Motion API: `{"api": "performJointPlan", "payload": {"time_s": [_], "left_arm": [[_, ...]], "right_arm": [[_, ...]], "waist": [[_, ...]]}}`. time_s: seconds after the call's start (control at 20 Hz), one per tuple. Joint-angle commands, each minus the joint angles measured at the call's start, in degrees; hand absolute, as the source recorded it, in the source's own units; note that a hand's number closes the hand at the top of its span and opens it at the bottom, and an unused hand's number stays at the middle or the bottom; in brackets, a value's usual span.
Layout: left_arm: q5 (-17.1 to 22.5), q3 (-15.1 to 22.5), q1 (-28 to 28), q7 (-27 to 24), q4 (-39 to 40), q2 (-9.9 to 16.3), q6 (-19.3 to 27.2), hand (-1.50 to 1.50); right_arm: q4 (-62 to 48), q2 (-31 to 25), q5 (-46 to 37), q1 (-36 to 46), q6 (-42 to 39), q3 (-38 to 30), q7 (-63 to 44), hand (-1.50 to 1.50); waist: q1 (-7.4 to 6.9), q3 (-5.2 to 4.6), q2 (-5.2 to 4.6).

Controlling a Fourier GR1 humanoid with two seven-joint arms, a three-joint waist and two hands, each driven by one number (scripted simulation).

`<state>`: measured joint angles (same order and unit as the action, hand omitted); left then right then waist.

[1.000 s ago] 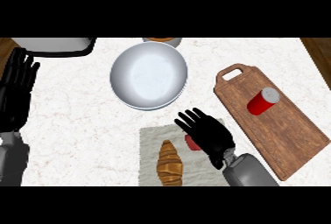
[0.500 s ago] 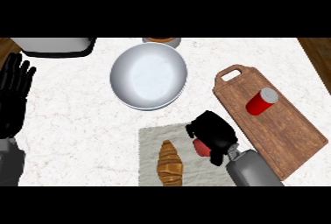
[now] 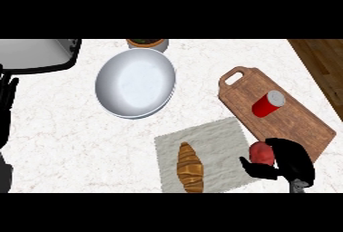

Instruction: Pick the bell pepper from the placemat and place it in the bowl

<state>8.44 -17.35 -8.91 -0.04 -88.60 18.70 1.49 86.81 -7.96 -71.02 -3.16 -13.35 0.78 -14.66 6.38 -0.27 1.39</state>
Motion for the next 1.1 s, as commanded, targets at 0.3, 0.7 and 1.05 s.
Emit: {"api": "performJointPlan", "payload": {"time_s": [0.3,0.7,1.05], "left_arm": [[0.14,1.63,-0.77,-0.58,-0.54,-0.88,-1.21,0.00],[-1.10,3.26,-2.47,-1.21,0.74,-2.52,-0.31,0.00],[-1.00,2.01,-5.69,-1.39,4.19,-0.16,-1.33,0.00]], "right_arm": [[40.15,2.07,-2.75,-21.91,-5.79,-3.57,-16.58,1.50],[65.19,6.01,-3.20,-21.89,-13.48,7.62,-19.92,1.50],[65.63,7.80,-3.70,-5.06,-18.32,15.93,-26.70,1.50]], "waist": [[-3.41,0.05,-0.75],[-5.22,0.14,-1.00],[-5.70,-0.04,-1.14]]}}
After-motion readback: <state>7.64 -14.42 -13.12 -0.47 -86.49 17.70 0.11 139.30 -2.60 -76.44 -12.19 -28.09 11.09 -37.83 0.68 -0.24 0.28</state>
